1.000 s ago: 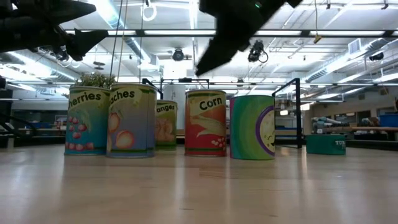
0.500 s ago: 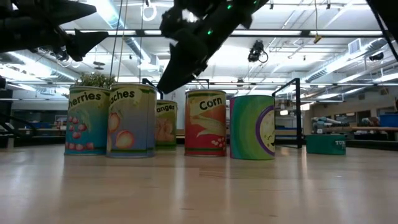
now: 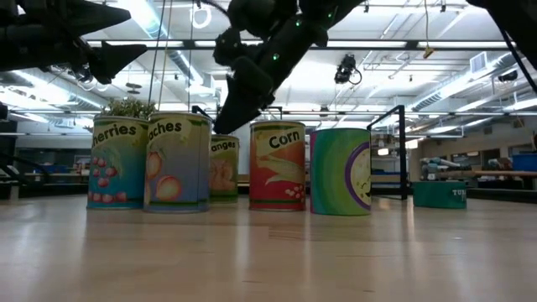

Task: Pick and place cans onto a shelf
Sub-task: Put the canned oranges on the shelf

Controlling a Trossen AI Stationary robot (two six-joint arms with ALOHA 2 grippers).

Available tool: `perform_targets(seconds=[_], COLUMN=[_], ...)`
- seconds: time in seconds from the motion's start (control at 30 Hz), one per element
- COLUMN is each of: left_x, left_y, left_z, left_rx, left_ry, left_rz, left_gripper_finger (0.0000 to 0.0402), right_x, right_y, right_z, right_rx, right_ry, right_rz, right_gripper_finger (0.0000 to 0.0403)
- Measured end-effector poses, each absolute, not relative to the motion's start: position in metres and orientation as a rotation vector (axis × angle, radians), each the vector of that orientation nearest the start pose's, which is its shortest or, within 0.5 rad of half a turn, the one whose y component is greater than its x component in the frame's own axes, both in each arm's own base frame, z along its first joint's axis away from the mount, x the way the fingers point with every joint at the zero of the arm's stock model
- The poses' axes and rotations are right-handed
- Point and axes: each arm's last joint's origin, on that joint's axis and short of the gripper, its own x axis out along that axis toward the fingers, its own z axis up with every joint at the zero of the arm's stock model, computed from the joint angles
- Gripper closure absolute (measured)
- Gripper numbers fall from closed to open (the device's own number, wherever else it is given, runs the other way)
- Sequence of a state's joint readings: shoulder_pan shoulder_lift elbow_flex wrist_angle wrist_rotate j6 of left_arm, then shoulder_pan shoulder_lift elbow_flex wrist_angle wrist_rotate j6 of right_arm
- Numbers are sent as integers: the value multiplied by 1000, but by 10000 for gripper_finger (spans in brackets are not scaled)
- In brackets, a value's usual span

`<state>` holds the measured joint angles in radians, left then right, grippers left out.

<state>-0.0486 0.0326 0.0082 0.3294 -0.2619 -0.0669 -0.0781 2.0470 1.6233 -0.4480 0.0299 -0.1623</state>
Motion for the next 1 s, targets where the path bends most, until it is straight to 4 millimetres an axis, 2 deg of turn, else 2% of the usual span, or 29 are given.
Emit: perform_targets(seconds=[0.23,1.0], left_x=[94,95], left_y=[3,3], left_z=[195,191], left_rx=[-120,-191], left_ry=[-309,-279], left_rz=[200,191], left_gripper_finger=[12,12], right_x=[452,455], right_y=[-41,-43], right_z=[212,215], right_rx=[-125,-111], right_ry=[882,837], right_rz=[-43,-27], right_gripper_finger=[3,4])
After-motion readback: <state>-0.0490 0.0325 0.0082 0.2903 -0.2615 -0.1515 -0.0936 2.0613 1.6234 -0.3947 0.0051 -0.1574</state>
